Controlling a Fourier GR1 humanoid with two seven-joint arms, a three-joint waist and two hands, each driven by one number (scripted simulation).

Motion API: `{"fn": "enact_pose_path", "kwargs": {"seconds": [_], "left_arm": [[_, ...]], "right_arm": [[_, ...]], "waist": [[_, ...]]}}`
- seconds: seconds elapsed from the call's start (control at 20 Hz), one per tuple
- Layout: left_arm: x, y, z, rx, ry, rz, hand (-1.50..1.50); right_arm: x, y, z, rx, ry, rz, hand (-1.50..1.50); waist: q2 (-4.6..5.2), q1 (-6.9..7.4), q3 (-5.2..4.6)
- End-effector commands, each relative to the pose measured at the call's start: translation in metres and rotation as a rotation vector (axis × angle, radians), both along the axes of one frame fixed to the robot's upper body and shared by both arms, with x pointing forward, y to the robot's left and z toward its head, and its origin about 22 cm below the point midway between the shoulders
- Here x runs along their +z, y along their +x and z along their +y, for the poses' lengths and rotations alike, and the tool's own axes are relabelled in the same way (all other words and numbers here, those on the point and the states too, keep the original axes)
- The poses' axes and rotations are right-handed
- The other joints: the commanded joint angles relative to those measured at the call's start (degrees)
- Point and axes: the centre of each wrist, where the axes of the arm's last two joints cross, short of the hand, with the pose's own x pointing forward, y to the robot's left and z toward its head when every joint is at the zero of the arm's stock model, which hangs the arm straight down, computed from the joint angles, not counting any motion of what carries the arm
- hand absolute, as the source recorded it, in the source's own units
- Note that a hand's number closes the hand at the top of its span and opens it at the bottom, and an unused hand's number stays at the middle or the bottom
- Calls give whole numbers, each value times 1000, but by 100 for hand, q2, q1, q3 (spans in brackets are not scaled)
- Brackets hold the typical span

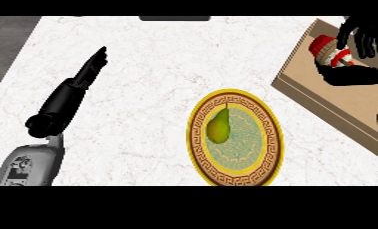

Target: Pick the cupcake from the plate and place it in the cardboard box

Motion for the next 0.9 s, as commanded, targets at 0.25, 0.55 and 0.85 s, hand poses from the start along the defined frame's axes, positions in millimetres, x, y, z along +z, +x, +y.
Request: {"fn": "enact_pose_path", "kwargs": {"seconds": [0.25,0.55,0.85], "left_arm": [[-7,-5,3,-6,12,-4,0],[-7,-7,-10,-28,-3,-10,0],[-3,10,-2,-39,17,-16,0]], "right_arm": [[20,47,-84,-122,-123,134,150],[0,44,-139,-104,-170,462,150],[-35,45,-169,-85,-253,624,150]], "waist": [[33,118,1],[46,163,5],[88,171,7]]}}
